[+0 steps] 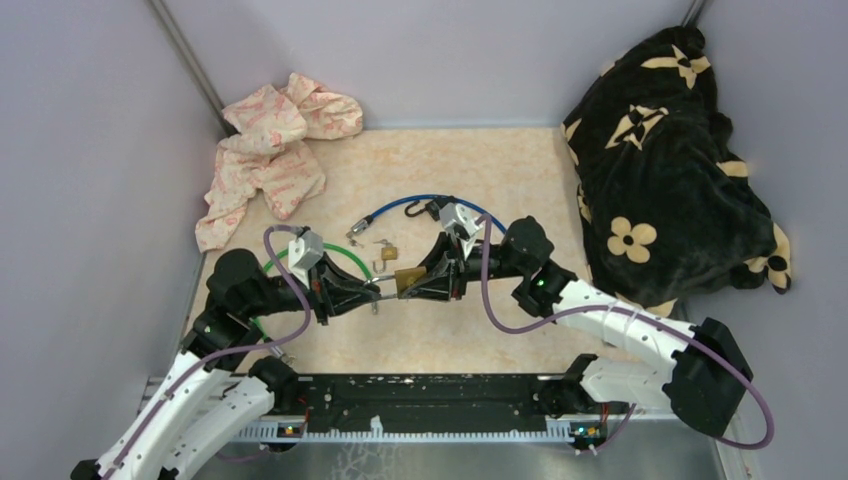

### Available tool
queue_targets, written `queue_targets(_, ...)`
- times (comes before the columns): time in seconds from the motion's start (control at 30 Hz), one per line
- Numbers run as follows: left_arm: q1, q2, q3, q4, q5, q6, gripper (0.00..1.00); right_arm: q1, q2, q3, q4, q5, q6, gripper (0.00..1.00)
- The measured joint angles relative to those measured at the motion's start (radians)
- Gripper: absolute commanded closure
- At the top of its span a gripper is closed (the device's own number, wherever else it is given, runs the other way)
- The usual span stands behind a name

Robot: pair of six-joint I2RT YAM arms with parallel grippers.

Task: Lock with the key
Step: Lock the lock.

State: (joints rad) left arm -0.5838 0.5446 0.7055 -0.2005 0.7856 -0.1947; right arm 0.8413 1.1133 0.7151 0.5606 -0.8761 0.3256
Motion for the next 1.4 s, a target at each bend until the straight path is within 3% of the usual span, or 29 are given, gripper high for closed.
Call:
queue_targets(0.87,0.034,-0.018,-0.125,0.203,-0.045,-0.105,1.00,0.001,0.186,0.007,0.239,-0.029,0.087,1.00)
queue_targets(0.9,0.034,-0.020,-0.127,0.203,-0.050,-0.105,1.00,0.001,0.187,0.007,0.239,-0.031,0.086,0.96)
queue_targets(0.97,0.034,-0.028,-0.131,0.202,-0.059,-0.105,1.00,0.001,0.185,0.009,0.216,-0.033,0.074,0.50)
queue_targets(1.0,0.034,-0.032,-0.133,0.200,-0.063,-0.105,1.00,0.001,0.181,0.015,0.190,-0.035,0.064,0.36)
queue_targets(1.07,0.021,-0.032,-0.134,0.208,-0.061,-0.106,1.00,0.016,0.177,0.046,0.111,-0.034,0.038,0.20)
queue_targets(1.13,0.018,-0.041,-0.136,0.204,-0.076,-0.102,1.00,0.014,0.158,0.053,0.037,-0.029,0.006,0.14)
queue_targets(1.27,0.017,-0.070,-0.152,0.163,-0.063,-0.091,1.00,-0.048,0.037,0.050,-0.130,-0.033,-0.058,0.12)
queue_targets(1.4,0.017,-0.100,-0.159,0.129,-0.061,-0.062,1.00,-0.089,-0.096,0.053,-0.325,-0.007,-0.177,0.24)
